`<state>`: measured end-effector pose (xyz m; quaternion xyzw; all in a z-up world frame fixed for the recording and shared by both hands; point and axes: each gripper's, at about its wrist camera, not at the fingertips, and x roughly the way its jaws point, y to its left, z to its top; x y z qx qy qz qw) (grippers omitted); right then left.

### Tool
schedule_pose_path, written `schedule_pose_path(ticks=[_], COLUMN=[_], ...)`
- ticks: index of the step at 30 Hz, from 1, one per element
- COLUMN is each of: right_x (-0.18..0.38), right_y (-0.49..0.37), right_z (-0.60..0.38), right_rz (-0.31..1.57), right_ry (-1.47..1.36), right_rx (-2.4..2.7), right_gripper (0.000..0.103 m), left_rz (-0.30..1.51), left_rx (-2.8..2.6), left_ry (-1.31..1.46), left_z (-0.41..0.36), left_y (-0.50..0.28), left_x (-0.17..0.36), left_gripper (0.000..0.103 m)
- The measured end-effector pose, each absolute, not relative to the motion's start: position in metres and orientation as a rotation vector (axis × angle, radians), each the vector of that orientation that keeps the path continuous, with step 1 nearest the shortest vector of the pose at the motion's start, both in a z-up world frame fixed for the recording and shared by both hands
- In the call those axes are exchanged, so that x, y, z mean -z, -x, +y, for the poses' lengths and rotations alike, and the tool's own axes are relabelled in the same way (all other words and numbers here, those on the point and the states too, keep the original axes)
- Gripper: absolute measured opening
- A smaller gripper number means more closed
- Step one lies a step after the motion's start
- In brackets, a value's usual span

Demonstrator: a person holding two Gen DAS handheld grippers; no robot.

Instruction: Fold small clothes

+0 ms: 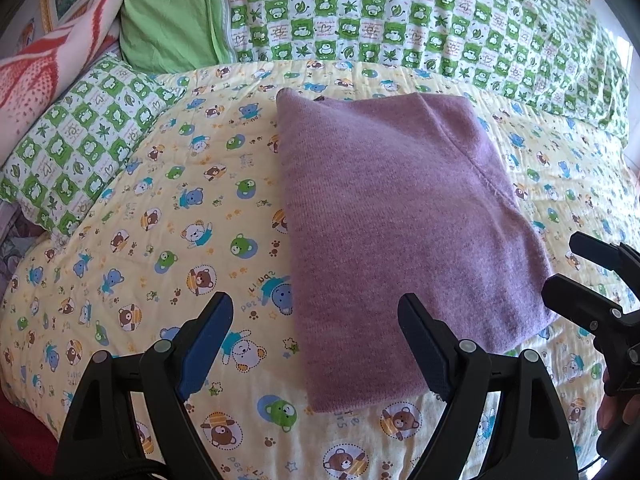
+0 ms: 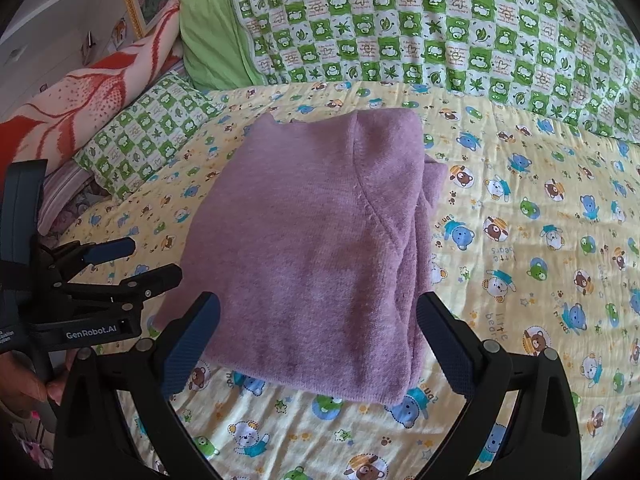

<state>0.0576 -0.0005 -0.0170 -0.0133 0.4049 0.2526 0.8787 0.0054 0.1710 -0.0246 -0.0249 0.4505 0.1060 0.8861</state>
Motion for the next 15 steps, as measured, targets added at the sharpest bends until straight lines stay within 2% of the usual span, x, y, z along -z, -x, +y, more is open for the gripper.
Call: schedule_pose_path(ticks=[15], right_x=[0.013], right_y=[-0.075], right_z=[0.004], right_rz=[0.835], right_ry=[0.021], right_rx=[-0.513], right_gripper=[0.098], left_rz=[0.967], left_rx=[-0.250], left_ry=[0.041], left_z=[0.173], left_y=[-0.032], left_x=[0.035], left_gripper=[0.085])
